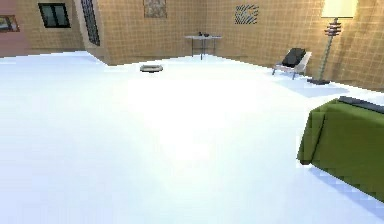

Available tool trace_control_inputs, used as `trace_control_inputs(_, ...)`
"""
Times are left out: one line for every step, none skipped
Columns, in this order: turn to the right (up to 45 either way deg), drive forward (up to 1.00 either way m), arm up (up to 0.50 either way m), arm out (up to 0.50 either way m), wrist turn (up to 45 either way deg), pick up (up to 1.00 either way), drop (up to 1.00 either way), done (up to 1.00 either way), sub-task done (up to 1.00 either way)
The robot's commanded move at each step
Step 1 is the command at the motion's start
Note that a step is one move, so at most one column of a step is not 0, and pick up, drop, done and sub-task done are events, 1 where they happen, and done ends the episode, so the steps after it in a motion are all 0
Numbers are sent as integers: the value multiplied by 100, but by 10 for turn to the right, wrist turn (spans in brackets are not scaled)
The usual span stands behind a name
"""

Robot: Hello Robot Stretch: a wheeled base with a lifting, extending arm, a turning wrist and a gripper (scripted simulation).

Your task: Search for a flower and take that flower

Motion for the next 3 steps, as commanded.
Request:
trace_control_inputs(0, 100, 0, 0, 0, 0, 0, 0, 0)
trace_control_inputs(0, 100, 0, 0, 0, 0, 0, 0, 0)
trace_control_inputs(0, 100, 0, 0, 0, 0, 0, 0, 0)
